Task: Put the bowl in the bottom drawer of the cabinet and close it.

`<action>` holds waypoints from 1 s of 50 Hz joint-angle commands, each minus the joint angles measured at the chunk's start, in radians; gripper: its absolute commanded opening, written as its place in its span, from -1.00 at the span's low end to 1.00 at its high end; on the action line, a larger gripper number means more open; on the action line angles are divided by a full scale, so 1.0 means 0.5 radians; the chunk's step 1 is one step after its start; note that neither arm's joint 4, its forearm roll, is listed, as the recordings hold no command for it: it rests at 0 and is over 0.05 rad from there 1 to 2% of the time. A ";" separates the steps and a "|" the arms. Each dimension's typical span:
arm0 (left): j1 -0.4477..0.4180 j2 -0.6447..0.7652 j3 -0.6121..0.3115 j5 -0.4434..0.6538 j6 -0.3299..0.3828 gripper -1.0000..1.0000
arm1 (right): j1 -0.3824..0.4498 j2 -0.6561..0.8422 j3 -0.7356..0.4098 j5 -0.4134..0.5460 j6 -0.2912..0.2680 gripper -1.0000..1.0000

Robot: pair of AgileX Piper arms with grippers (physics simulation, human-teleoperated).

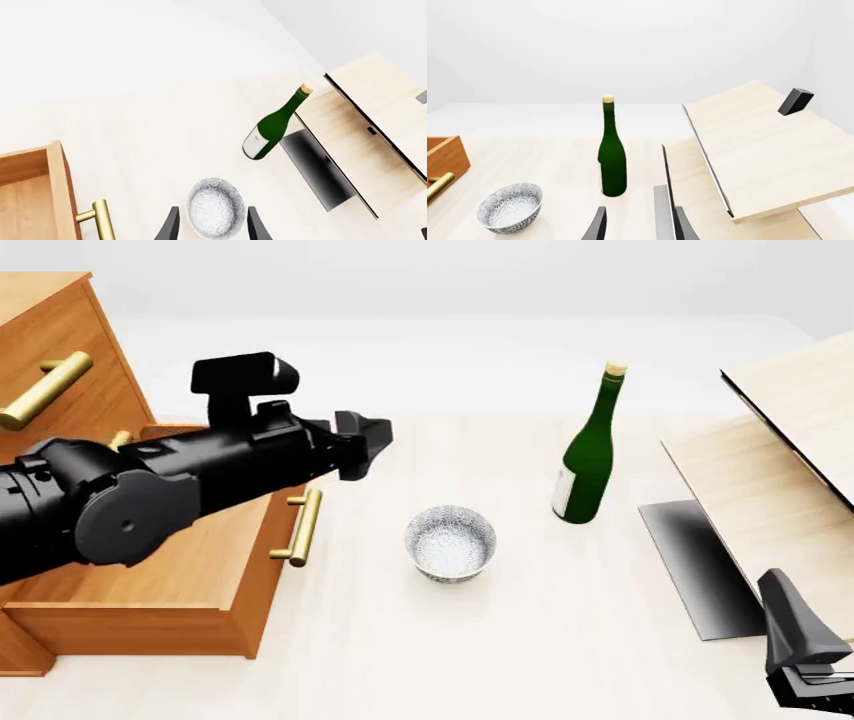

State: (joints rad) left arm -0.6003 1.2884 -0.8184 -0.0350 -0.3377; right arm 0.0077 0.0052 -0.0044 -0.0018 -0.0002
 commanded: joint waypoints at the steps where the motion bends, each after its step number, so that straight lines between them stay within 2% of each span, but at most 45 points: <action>1: 0.009 0.106 -0.006 -0.088 -0.062 1.00 | 0.000 0.000 0.000 0.000 0.000 1.00; 23: 0.071 0.328 -0.108 -0.148 -0.154 1.00 | 0.000 0.000 0.000 0.000 0.000 1.00; 27: 0.068 0.365 -0.110 -0.185 -0.225 1.00 | 0.000 0.000 0.000 0.000 0.000 1.00; 50: 0.104 0.576 -0.121 -0.269 -0.359 1.00 | 0.000 0.000 0.000 0.000 0.000 1.00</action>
State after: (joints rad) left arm -0.5563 1.5316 -0.8784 -0.1508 -0.4855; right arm 0.0076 0.0052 -0.0044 -0.0018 -0.0002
